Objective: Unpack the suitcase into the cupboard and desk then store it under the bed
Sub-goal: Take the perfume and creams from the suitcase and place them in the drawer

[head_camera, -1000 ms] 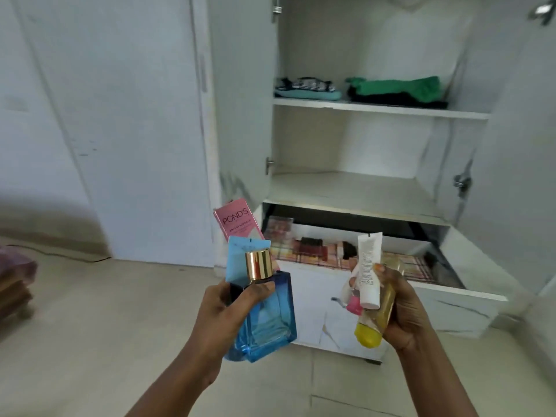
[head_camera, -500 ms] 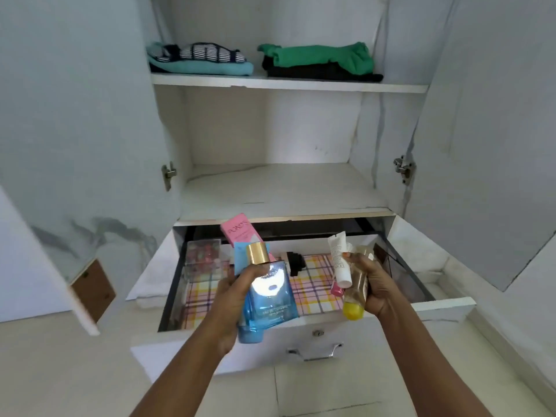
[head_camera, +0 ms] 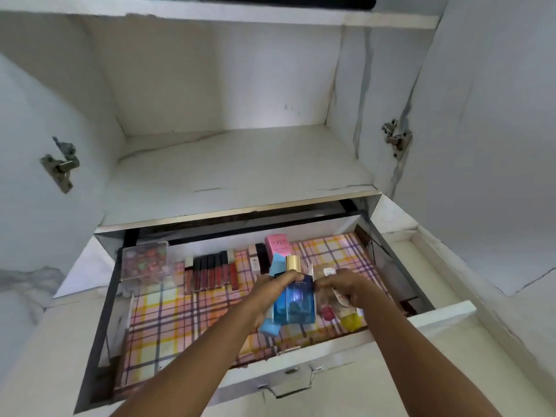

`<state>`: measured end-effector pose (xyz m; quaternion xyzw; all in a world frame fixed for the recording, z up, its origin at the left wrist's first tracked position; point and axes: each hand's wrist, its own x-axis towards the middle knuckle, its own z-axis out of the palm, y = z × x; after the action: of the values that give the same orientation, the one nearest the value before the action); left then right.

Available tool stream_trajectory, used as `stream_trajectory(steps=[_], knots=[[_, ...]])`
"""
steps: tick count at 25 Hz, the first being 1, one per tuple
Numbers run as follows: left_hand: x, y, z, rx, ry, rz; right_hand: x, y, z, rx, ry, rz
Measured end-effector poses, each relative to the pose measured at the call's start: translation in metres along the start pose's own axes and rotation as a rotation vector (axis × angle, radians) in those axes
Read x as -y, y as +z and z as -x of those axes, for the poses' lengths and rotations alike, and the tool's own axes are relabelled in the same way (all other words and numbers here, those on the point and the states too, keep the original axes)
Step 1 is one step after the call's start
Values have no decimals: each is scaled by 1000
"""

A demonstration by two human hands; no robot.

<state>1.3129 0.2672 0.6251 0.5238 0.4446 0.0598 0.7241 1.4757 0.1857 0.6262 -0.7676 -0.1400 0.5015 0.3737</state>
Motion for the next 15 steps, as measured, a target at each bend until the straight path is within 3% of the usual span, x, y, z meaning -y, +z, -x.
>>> stream_trajectory(steps=[3, 6, 10, 12, 15], knots=[[9, -6, -9, -21, -30, -18, -5, 1, -21, 1, 76, 312], [8, -19, -1, 19, -57, 3, -4, 4, -24, 69, 79, 432], [-3, -47, 25, 159, 42, 15, 15, 8, -8, 1, -58, 585], [-11, -62, 44, 233, 104, 45, 36, 17, 5, 35, -234, 295], [-20, -83, 71, 241, 173, 124, 72, 46, 30, 371, -336, -78]])
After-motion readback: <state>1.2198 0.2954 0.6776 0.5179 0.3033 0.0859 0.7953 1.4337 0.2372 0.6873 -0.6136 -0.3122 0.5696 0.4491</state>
